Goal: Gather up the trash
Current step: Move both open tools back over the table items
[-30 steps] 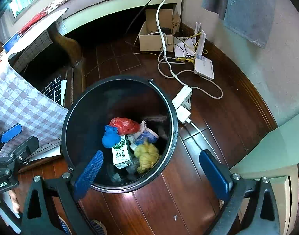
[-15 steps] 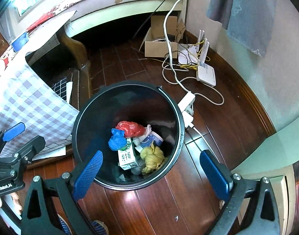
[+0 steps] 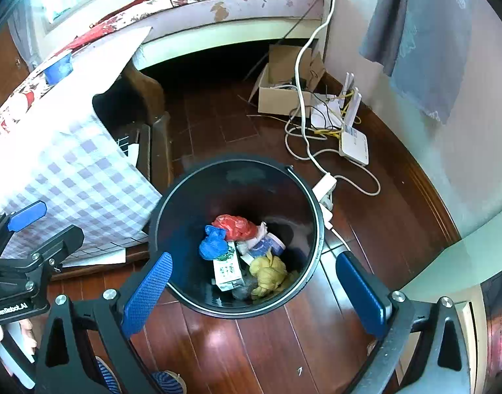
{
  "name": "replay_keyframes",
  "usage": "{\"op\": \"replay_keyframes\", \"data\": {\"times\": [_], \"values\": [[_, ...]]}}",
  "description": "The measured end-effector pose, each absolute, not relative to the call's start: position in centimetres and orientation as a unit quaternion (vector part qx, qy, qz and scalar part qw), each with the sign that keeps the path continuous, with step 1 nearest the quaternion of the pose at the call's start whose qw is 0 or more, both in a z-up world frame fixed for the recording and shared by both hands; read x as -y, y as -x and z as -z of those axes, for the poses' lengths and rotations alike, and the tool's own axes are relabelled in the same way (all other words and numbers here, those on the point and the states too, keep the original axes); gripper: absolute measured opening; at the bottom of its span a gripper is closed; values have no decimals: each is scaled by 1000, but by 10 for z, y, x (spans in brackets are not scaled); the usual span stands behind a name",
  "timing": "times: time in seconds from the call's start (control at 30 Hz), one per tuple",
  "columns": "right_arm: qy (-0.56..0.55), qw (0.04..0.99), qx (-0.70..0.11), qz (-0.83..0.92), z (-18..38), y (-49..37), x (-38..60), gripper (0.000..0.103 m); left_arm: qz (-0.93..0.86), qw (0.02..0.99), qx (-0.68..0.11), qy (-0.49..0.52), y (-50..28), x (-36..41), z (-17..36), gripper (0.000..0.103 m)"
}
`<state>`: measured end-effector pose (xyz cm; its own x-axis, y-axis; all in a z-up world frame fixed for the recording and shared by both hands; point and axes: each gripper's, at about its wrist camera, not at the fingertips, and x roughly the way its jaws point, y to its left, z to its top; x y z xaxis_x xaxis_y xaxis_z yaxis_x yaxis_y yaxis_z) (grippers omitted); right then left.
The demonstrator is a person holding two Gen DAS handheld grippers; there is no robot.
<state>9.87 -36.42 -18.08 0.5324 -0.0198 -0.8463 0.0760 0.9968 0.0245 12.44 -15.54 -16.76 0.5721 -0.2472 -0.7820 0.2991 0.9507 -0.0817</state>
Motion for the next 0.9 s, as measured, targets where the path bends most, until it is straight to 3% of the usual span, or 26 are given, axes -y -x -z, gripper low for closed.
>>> {"op": "replay_keyframes", "data": {"times": [0.9], "values": [[-4,912,-404,-70,86,-122,259,102,64,929,-365,8,-116,30,87,101]]}}
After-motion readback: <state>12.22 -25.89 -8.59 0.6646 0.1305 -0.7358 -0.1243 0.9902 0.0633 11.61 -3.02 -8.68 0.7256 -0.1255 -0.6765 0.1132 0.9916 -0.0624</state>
